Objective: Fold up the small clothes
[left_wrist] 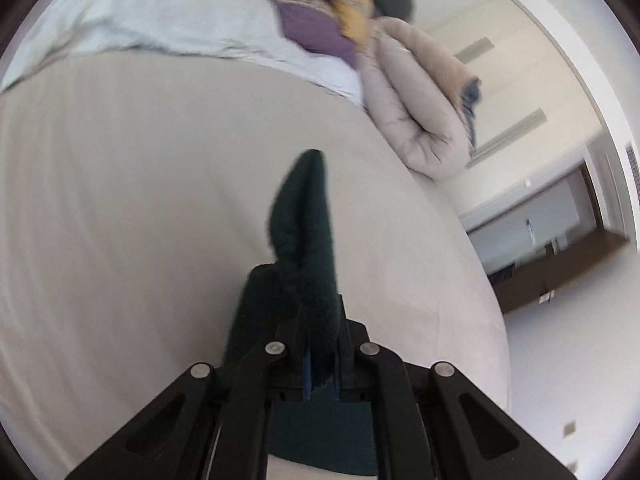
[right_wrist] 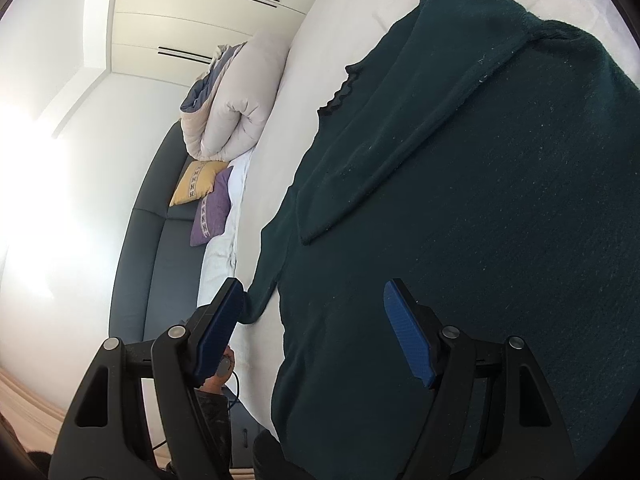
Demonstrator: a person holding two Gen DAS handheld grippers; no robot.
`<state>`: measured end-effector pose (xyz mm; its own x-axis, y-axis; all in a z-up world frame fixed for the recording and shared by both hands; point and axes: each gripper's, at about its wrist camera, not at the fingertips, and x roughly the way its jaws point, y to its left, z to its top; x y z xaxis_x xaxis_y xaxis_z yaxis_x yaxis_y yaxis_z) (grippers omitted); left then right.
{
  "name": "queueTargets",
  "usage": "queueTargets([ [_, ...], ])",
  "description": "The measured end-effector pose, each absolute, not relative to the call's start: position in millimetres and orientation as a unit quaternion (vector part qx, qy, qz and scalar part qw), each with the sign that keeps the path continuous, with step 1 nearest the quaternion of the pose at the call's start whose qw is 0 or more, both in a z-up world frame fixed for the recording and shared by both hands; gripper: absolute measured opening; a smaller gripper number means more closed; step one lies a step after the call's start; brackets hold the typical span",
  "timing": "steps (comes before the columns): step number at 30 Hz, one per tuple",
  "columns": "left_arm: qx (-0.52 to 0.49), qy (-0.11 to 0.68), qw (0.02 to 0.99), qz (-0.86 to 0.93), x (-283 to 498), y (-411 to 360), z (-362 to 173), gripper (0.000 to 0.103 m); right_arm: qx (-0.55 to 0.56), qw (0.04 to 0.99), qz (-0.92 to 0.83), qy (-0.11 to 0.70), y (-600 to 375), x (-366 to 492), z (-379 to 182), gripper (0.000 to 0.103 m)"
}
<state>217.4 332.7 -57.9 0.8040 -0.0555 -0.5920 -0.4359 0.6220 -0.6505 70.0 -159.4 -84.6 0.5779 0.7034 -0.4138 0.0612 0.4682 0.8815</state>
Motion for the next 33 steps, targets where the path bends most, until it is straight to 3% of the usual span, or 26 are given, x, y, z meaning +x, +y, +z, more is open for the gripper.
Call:
queueTargets([
  [5,-0.164,0.344,0.924,0.025,270.5,158.0,-16.4,0.007,0.470,0.760,0.213,0.395,-176.8,86.4,-81.3,0.072],
  [9,0.003,0.366,0.931,-0.006,274.4,32.5,-43.7,0.007,0.455,0.771,0.203,0.396,-183.8,109.5,-75.2,0.072],
  [12,0.064,0.377,0.924,-0.018,270.3,-10.7,-71.8,0.007,0.447,0.766,0.212,0.410,-178.9,133.5,-72.7,0.072],
  [23,0.194,0.348,0.917,0.003,240.3,-39.8,-105.2,0.009,0.488,0.669,0.288,0.481,-108.2,255.7,-98.0,0.072],
  [31,0.194,0.349,0.917,0.003,240.9,-42.9,-108.7,0.013,0.437,0.641,0.311,0.548,-49.5,305.2,-108.7,0.072],
  [33,0.186,0.348,0.919,0.007,241.3,-39.7,-107.1,0.024,0.405,0.646,0.318,0.564,-33.4,310.5,-109.1,0.059],
])
